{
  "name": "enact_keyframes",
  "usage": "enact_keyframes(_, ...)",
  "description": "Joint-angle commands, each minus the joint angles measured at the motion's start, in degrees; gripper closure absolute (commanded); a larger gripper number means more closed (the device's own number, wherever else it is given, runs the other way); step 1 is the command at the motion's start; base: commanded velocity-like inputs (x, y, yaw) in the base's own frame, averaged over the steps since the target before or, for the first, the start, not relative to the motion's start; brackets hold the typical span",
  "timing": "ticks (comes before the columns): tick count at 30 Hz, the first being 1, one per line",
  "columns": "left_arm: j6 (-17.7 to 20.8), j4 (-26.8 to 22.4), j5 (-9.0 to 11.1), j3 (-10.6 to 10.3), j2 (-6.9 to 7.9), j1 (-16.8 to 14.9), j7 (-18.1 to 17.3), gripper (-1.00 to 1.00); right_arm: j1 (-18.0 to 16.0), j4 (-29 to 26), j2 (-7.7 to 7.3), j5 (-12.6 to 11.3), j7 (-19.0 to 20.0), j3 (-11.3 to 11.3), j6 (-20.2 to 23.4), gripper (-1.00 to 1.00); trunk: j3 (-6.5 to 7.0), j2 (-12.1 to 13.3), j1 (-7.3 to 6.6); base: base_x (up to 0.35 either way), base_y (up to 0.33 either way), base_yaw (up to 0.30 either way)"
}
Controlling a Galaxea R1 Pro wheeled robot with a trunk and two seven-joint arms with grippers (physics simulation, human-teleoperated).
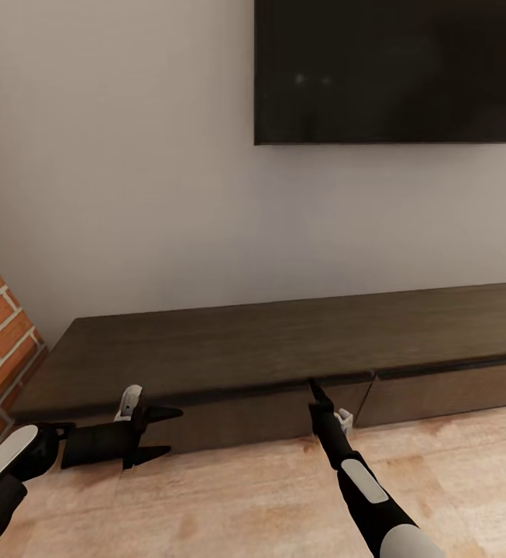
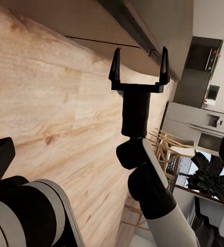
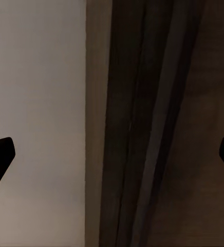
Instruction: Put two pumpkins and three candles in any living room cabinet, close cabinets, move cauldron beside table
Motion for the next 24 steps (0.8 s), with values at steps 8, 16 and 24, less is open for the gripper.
enact_keyframes(8, -0.02, -0.03, 0.61, 0.01, 0.04, -0.04, 0.52, -1.00, 0.01, 0.07, -0.02, -0.56, 0.26, 0.15, 0.15, -1.00, -0.05, -0.02, 0.00, 0.029, -0.004, 0.000)
enact_keyframes(16, -0.02, -0.10, 0.61, 0.09, 0.04, -0.04, 0.52, -1.00, 0.02, 0.12, -0.07, -0.55, 0.19, 0.14, 0.15, -1.00, -0.05, -0.02, 0.00, 0.001, 0.000, 0.000)
enact_keyframes(24, -0.02, -0.11, 0.67, 0.06, 0.04, -0.04, 0.52, -1.00, -0.01, 0.13, -0.04, -0.55, 0.25, 0.14, 0.16, -1.00, -0.49, -0.05, 0.05, 0.000, 0.000, 0.000)
